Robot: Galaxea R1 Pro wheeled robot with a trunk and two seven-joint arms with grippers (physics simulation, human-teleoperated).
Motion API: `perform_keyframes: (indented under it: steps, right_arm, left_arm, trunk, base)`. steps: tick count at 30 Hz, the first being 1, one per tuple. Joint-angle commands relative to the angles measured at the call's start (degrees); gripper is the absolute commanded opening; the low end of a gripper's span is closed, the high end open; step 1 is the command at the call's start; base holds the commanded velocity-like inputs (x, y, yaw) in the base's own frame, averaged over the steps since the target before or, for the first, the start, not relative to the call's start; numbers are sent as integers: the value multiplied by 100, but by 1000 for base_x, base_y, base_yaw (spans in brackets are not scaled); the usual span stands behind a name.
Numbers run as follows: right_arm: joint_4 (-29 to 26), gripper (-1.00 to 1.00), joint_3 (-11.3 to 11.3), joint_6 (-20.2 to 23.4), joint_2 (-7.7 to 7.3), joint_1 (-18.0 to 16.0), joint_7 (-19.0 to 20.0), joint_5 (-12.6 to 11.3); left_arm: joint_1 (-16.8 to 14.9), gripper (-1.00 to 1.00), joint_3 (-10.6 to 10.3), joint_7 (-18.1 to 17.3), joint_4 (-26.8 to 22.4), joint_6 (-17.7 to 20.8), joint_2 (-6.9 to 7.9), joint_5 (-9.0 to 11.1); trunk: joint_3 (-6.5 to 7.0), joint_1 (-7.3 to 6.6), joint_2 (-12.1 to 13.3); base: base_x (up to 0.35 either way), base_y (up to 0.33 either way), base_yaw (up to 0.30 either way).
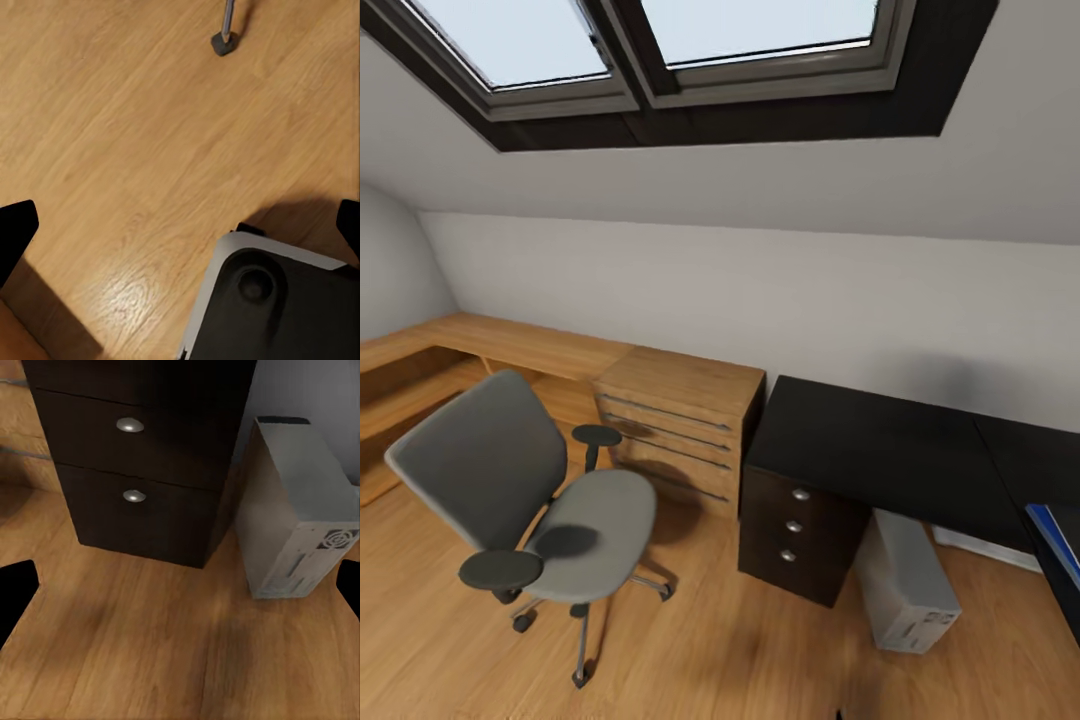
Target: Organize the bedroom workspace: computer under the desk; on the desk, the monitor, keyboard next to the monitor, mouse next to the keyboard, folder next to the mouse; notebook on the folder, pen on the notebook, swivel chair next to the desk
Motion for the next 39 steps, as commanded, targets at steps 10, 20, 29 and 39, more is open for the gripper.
perform_keyframes:
  steps: [10, 20, 29, 39]
  right_arm:
    - [12, 100, 63, -143, 35, 132, -28, 287]
    - [7, 100, 60, -143, 46, 139, -29, 296]
    - [4, 100, 52, -143, 42, 139, -29, 295]
    - [3, 100, 49, -143, 39, 139, -29, 296]
  left_arm:
    - [-2, 100, -47, 79, 4, -1382, -98, -2]
    - [-2, 100, -47, 99, 4, -1945, -206, 4]
    - [-2, 100, -38, 67, 4, -1928, -217, 3]
    - [-2, 100, -38, 83, 4, -1924, -224, 4]
  trunk:
    - [98, -130, 233]
    - [98, -130, 233]
    - [98, -130, 233]
    - [98, -130, 233]
  base:
    - [0, 0, 279]
    - [0, 0, 279]
    - [0, 0, 279]
    - [0, 0, 279]
